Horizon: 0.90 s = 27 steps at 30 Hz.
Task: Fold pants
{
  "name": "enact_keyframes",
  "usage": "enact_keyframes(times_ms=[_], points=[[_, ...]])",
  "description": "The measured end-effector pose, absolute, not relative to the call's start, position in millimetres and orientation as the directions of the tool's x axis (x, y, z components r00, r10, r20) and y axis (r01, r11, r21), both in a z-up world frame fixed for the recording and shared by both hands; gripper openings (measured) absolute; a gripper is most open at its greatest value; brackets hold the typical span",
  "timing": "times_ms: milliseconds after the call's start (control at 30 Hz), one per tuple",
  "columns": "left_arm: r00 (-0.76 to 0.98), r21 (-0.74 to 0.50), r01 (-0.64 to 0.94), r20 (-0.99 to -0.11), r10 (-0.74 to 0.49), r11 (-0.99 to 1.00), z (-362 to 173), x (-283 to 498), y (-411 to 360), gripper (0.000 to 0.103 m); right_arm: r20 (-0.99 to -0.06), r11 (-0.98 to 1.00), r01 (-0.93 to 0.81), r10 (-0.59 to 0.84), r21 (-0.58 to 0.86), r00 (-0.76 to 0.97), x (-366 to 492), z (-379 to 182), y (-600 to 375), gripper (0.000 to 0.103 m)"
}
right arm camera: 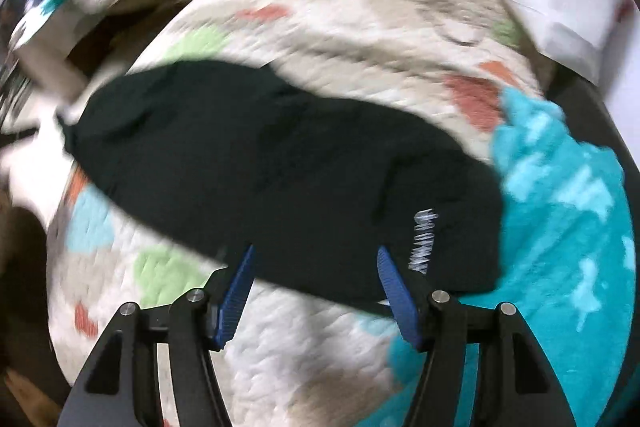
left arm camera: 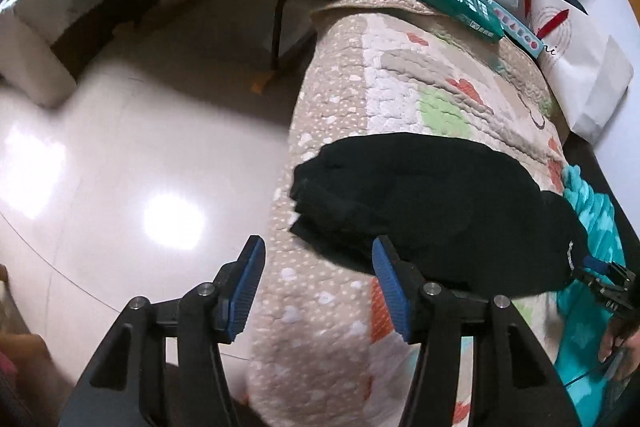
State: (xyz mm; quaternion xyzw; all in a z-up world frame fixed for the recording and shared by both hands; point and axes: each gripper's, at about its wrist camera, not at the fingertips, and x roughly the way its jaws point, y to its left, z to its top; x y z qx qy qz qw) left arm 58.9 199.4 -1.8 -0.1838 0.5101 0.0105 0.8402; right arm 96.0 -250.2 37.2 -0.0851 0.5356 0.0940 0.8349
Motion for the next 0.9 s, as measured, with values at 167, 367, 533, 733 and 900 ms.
enact_keyframes(times_ms=[167,367,533,733,900], points=[[0.473,-0.403,-0.191,-0.837,-0.275,0.895,-31.8,88.4,173.3,0.055,-0.879,0.958,-0.078,0.284,0.275,0.383,139.0,31.9,-286.4,0.067],[0.413,-0.401,-0.314,-0.874,-0.256,0.861,-72.3,90.5,177.5,0.07,-0.929,0.97,0.087,0.189,0.227,0.317,181.5,-12.8,-302.1,0.058],[0.434,-0.428,-0.338,-0.861,-0.265,0.838,-80.6,85.2,197.4,0.074,-0.946,0.967,0.208,0.077,0.148,0.316,191.4,-22.9,-319.4,0.008],[0.465,-0.521,-0.42,-0.827,-0.317,0.743,-104.2,76.0,231.1,0.083,-0.945,0.985,0.153,0.023,0.077,0.326,182.9,-8.4,-307.3,0.012],[0.48,-0.647,-0.507,-0.761,-0.437,0.57,-128.3,65.8,255.7,0.085,-0.902,0.99,0.005,-0.129,-0.139,0.411,171.9,19.8,-255.7,0.054]])
